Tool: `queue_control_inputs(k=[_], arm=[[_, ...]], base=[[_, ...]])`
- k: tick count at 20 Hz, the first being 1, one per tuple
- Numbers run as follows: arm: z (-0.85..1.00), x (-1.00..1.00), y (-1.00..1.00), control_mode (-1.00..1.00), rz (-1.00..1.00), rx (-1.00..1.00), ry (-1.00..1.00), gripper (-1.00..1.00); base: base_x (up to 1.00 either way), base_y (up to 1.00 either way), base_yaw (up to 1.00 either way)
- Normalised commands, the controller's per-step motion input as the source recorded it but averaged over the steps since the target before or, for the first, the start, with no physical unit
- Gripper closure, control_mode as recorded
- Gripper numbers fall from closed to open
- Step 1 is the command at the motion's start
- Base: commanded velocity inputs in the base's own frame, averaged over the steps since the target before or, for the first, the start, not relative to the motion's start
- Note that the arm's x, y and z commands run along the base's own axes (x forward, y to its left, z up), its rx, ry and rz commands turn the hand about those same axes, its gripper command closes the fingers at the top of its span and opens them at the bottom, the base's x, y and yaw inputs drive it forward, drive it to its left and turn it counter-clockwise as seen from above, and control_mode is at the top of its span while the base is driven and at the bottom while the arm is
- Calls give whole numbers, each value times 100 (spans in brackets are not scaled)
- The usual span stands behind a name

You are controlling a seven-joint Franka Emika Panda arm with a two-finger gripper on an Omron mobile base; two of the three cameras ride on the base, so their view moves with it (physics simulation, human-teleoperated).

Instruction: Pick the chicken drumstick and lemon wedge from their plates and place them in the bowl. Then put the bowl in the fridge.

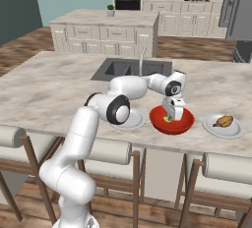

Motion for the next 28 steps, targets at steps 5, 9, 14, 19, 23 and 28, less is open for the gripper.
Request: queue_control_inputs(k=[5, 9, 14, 19, 23, 28], arm=[[-19, 0, -2, -100, 0, 0, -7, 100], [-18, 0, 0, -100, 0, -1, -13, 100], [-8, -2, 0, -100, 0, 0, -9, -100], [1, -17, -1, -100, -1, -2, -10, -100], [15, -14, 0, -100, -4, -3, -12, -100], [37, -23, 0, -100, -7, 0, -9, -100]], base=[[0, 0, 0], [0, 0, 0], [0, 0, 0], [0, 0, 0], [0, 0, 0], [0, 0, 0]])
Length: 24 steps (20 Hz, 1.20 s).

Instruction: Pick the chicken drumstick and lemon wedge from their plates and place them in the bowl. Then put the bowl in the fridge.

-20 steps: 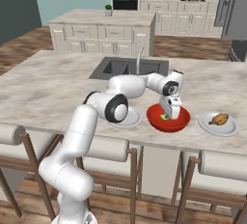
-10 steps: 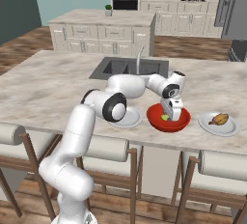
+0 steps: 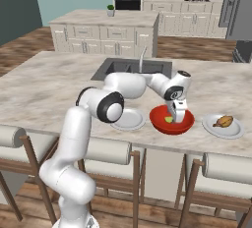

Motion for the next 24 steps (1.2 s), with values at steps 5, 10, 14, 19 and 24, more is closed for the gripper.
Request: queue_control_inputs(k=[5, 10, 14, 19, 24], arm=[[50, -40, 4, -100, -4, -1, -3, -100], [28, -51, 28, -100, 1, -8, -6, -100], [20, -51, 36, -100, 4, -11, 0, -100], [20, -47, 40, -100, 4, -12, 0, -100], [21, -38, 39, -100, 10, -6, 0, -100]], base=[[0, 0, 0], [0, 0, 0], [0, 0, 0], [0, 0, 0], [0, 0, 0]])
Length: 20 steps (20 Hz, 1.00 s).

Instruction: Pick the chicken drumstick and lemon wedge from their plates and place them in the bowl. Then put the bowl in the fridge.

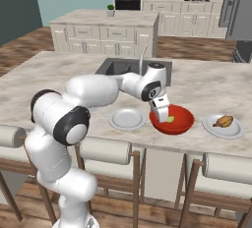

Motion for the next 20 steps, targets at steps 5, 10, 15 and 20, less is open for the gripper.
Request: queue_control_inputs(k=[5, 10, 15, 20], arm=[[30, -32, 20, -100, 5, 0, 0, -100], [13, -23, 19, -100, 0, 0, 0, -100], [1, -1, 4, -100, 0, 0, 0, -100], [0, 0, 0, -100, 0, 0, 0, -100]], base=[[0, 0, 0], [0, 0, 0], [0, 0, 0], [0, 0, 0]])
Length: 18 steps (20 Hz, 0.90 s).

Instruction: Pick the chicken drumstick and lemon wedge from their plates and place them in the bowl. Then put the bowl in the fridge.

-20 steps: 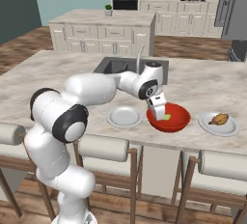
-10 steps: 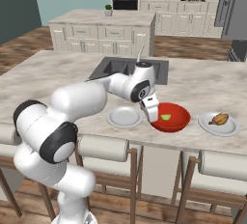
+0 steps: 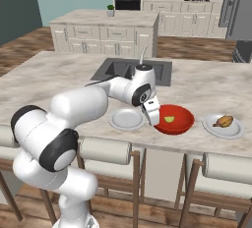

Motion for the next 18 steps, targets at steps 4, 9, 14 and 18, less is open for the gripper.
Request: queue_control_inputs(k=[4, 9, 14, 18], arm=[[0, 0, 0, -100, 0, 0, 0, -100], [0, 0, 0, -100, 0, 0, 0, -100], [0, 0, 0, 100, 0, 0, 0, -100], [0, 0, 0, 100, 0, 0, 0, -100]], base=[[0, 0, 0], [0, 0, 0], [0, 0, 0], [0, 0, 0]])
